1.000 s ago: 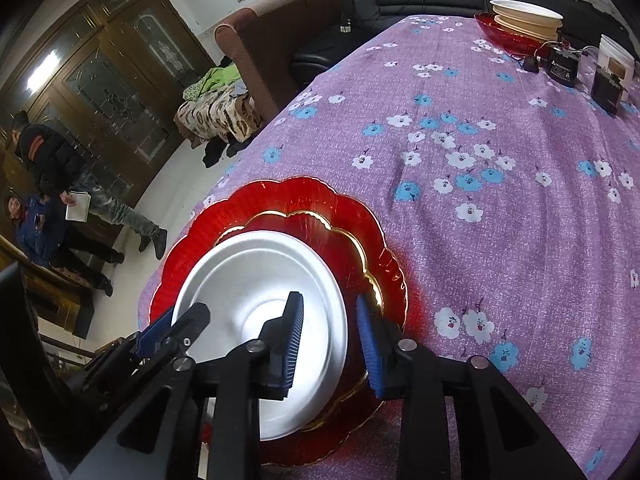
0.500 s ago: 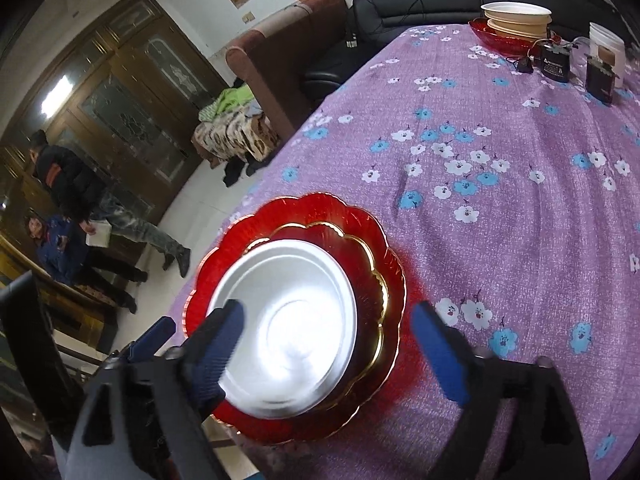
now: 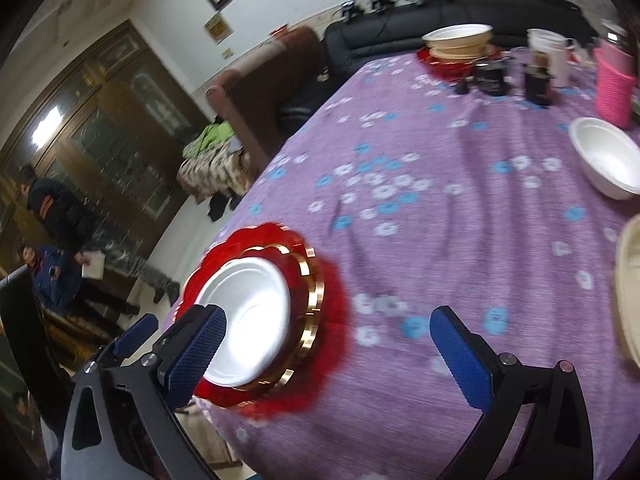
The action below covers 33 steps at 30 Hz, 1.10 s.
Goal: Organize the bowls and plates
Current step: 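Move both tools back toward the beige bowl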
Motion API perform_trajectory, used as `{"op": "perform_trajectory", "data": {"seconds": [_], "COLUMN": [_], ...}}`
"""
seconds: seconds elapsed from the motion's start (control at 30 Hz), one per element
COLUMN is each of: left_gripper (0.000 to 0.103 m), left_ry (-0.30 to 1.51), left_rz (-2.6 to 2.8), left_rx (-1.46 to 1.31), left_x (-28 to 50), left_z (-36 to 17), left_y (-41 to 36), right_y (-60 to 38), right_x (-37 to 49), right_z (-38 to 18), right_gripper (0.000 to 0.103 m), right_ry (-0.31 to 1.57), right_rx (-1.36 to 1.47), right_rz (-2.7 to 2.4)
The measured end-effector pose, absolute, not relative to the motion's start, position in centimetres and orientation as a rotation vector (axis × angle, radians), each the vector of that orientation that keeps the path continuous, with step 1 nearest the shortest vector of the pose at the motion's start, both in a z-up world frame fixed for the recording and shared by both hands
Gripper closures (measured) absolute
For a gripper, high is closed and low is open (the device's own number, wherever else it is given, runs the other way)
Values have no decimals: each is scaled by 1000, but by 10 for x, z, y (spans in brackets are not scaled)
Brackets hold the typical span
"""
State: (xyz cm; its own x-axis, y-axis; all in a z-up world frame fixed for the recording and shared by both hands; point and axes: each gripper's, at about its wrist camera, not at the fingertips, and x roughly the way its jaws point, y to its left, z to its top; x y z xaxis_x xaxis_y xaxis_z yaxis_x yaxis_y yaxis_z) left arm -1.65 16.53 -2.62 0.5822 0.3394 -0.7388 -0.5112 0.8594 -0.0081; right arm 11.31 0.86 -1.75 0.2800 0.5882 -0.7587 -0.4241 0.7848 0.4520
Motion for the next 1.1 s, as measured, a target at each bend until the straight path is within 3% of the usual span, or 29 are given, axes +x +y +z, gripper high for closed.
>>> {"op": "perform_trajectory", "data": {"seconds": [0.6,1.1], "left_gripper": [24,25], "left_ry": [891,952], "left_rz": [150,-20], "left_rx": [-118,-57], "left_x": [34,87], "left_z": [-35,-45], "left_y": [40,-44], "right_y": [-174,-275], "right_x": [101,117], "right_z": [3,-25], "right_gripper": [0,0], "right_ry": [1017,1074], "right_rx": [334,626], "right_rz": [403,271]}}
